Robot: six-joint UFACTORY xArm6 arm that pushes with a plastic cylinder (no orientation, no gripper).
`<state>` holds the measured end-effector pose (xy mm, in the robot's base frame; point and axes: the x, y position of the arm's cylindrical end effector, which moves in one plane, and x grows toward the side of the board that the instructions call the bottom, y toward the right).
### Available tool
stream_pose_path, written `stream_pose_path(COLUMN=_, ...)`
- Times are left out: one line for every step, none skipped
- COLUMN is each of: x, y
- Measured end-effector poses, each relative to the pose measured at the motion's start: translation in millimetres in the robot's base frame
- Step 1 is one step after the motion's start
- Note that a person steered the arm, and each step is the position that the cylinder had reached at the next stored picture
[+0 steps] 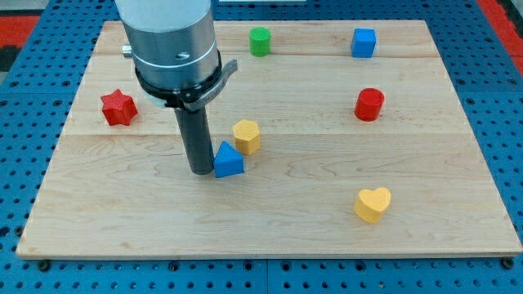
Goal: Move the blue triangle bottom center
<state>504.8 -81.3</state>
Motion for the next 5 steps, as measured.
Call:
stream_pose_path(x=-29, y=-14)
stream_pose_path(x=-34, y=25)
stream_pose_path(x=22, y=34)
stream_pose_path(x=39, y=44)
stream_pose_path(x=15, y=75)
